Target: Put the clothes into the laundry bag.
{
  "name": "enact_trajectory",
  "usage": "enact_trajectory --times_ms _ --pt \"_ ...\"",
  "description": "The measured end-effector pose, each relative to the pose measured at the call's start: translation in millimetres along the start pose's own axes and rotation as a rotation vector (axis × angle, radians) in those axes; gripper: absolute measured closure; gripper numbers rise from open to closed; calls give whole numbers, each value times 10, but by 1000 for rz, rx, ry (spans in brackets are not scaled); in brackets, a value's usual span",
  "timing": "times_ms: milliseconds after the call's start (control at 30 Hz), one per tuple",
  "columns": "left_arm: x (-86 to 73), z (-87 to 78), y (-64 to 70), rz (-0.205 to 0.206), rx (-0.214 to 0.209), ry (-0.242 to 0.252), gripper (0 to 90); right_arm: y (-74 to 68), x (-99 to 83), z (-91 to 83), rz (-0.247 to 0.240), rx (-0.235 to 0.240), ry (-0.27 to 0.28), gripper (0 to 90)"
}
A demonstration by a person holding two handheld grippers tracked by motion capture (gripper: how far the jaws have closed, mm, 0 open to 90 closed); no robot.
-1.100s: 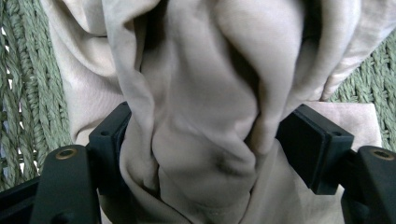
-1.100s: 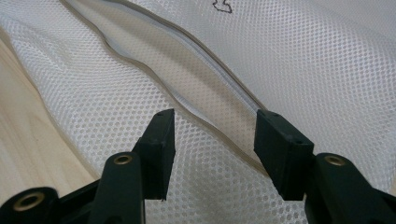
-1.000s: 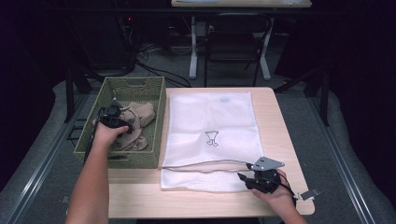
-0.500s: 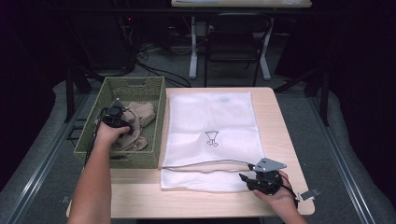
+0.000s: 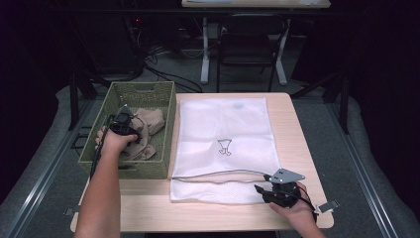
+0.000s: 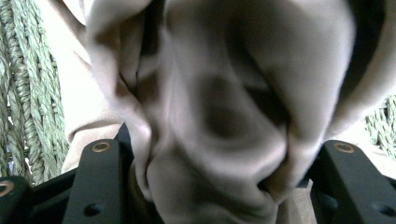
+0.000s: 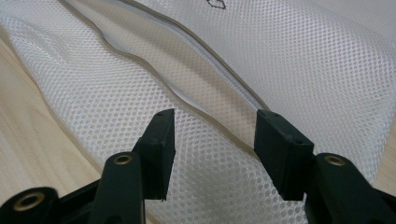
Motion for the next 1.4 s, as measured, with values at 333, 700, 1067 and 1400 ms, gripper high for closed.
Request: enact_trajectory --times_ms 333,700,1067,1400 --pt "9 -20 -7 -5 -9 9 565 -5 -1 2 -2 1 -1 484" --pt "2 -72 13 -28 -20 2 659 -2 -5 1 -1 1 -2 484" --pt "4 -183 15 -9 -13 11 679 5 -8 -4 3 1 -2 484" --pt "-5 -358 16 7 -14 18 685 1 0 1 -2 3 0 484"
Point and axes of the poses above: each handheld gripper's, and its own axes: z roughly forward along the jaws, x roughly out of its top, y roughly to its right, the point moved 10 cm from there along z, roughly forward along the jaws, and after that the axes turned 12 degrees about -y, right-handed, at the moved point
